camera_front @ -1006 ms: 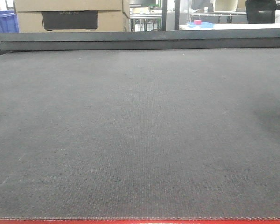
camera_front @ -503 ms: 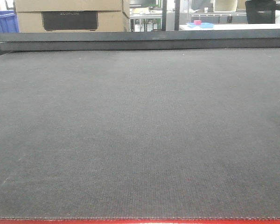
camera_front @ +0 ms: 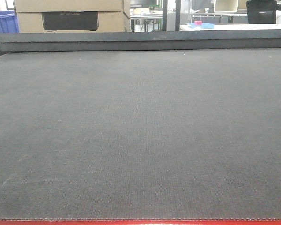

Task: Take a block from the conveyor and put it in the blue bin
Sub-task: 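Raise both held blocks above the conveyor, then drive the base away from the conveyor holding both blocks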

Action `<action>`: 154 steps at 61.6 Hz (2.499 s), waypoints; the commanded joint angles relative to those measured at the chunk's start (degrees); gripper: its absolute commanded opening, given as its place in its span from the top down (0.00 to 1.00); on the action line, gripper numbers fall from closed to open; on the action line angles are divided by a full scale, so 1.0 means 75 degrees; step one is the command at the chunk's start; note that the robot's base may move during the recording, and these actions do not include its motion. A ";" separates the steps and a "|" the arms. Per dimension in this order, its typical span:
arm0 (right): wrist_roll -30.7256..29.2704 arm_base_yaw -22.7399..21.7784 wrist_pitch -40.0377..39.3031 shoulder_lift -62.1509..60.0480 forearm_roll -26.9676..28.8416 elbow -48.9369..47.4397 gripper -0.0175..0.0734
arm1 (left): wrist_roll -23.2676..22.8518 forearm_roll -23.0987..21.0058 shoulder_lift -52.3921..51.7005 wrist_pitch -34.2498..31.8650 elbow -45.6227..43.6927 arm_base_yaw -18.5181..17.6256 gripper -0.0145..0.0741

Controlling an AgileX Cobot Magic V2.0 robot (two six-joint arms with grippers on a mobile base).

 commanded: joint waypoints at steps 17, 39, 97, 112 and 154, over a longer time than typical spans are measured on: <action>-0.0073 0.0000 -0.0301 -0.0363 -0.0856 0.0025 0.99 | 0.0000 -0.0045 -0.0201 -0.0082 0.0010 0.0018 0.96; -0.0073 0.0000 -0.0522 -0.0363 -0.0857 0.0025 0.99 | 0.0000 -0.0045 -0.0201 -0.0082 0.0010 0.0018 0.96; -0.0073 0.0000 -0.0522 -0.0363 -0.0857 0.0025 0.99 | 0.0000 -0.0045 -0.0201 -0.0082 0.0010 0.0018 0.96; -0.0073 0.0000 -0.0522 -0.0363 -0.0857 0.0025 0.99 | 0.0000 -0.0045 -0.0201 -0.0082 0.0010 0.0018 0.96; -0.0073 0.0000 -0.0638 -0.0469 -0.0857 0.0025 0.99 | 0.0000 -0.0045 -0.0330 -0.0246 0.0010 0.0018 0.96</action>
